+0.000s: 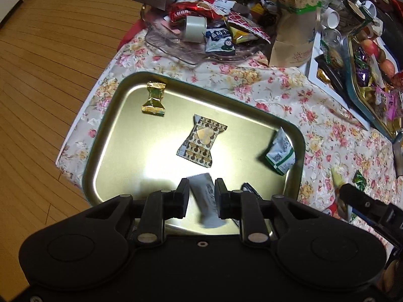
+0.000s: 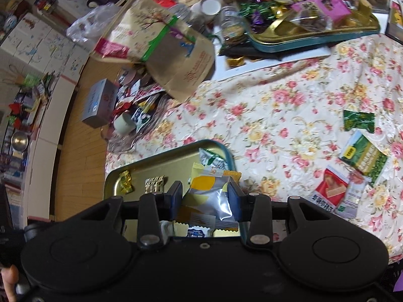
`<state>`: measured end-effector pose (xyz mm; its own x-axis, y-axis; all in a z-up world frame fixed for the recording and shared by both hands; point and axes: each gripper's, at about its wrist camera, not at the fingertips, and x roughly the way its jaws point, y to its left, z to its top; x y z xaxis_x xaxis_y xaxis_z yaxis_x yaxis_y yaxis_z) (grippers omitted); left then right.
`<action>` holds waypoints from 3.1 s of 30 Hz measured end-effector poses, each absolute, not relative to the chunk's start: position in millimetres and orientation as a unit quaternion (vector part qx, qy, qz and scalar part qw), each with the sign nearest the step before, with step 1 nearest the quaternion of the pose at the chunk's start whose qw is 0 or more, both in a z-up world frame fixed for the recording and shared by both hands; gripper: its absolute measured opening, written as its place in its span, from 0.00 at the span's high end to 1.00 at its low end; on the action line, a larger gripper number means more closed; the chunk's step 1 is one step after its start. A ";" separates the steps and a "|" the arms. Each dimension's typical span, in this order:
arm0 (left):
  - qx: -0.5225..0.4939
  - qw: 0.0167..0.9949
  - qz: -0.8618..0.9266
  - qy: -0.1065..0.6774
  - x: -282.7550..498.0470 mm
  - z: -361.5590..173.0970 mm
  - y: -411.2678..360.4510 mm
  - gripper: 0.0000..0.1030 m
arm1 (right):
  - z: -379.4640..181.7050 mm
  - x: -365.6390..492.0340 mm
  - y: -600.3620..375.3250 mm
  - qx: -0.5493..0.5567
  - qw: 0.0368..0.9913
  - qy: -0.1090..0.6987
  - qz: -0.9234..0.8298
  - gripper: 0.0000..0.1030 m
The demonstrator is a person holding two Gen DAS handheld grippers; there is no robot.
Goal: Organize snacks
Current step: 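Open the left tool to drop the white packet on the tray while the right tool releases the silver packet, then move both open tools away from the tray toward the snack pile, then move both open tools to the loose packets beside the green pea bag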
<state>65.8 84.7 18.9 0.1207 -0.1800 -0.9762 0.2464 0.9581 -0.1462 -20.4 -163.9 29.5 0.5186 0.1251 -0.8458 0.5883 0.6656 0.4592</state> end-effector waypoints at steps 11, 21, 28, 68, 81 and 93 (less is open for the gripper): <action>0.047 0.740 -0.162 0.651 58.1 19.0 71.5 0.72 | 36.2 -10.4 -123.1 0.313 0.821 0.473 -0.067 0.51; 0.065 0.737 -0.172 0.651 49.9 18.5 60.7 0.72 | 30.0 -11.2 -132.7 0.322 0.799 0.499 -0.098 0.43; 0.093 0.743 -0.174 0.639 42.7 21.0 50.7 0.72 | 22.9 -13.6 -138.5 0.314 0.784 0.520 -0.124 0.43; 0.171 0.728 -0.264 0.609 -24.5 42.9 -64.4 0.72 | 18.2 -88.5 -218.8 0.335 0.755 0.516 -0.226 0.40; 0.193 0.716 -0.293 0.603 -41.5 34.3 -117.8 0.72 | 17.8 -122.9 -267.8 0.386 0.734 0.486 -0.273 0.40; 0.168 0.707 -0.303 0.616 -24.3 12.0 -137.7 0.72 | 5.4 -139.8 -316.5 0.440 0.705 0.456 -0.320 0.40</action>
